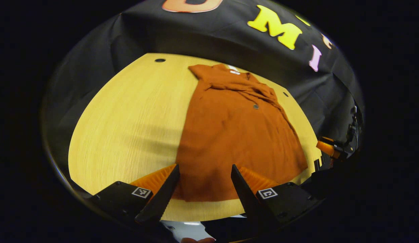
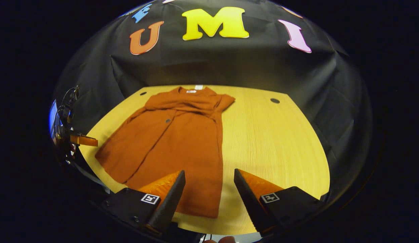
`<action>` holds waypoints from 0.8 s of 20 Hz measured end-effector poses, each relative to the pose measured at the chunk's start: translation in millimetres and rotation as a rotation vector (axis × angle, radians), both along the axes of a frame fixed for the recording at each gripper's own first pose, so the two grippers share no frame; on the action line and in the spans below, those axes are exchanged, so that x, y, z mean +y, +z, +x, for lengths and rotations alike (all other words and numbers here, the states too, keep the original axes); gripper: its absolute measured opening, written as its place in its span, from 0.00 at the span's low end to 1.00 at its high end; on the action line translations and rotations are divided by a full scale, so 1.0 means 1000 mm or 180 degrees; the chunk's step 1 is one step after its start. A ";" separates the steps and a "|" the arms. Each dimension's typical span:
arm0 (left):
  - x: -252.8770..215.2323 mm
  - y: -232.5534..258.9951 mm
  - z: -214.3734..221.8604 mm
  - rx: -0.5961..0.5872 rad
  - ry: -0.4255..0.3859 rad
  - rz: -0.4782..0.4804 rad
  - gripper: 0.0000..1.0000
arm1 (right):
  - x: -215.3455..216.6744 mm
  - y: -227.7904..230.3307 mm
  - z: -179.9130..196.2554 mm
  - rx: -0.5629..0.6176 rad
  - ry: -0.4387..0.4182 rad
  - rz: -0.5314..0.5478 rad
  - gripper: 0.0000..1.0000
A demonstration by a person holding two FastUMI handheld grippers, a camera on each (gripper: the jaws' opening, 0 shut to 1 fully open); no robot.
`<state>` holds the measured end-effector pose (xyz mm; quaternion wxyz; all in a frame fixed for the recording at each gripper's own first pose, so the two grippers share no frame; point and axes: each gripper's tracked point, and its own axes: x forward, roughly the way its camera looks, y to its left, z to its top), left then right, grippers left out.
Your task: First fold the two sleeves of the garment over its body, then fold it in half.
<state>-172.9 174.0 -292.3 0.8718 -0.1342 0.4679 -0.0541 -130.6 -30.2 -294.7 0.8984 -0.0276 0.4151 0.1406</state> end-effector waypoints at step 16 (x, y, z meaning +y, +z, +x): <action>-0.028 -0.023 -0.021 0.0368 -0.0159 -0.0334 0.94 | -0.001 -0.064 -0.069 0.0768 0.0097 -0.0178 0.91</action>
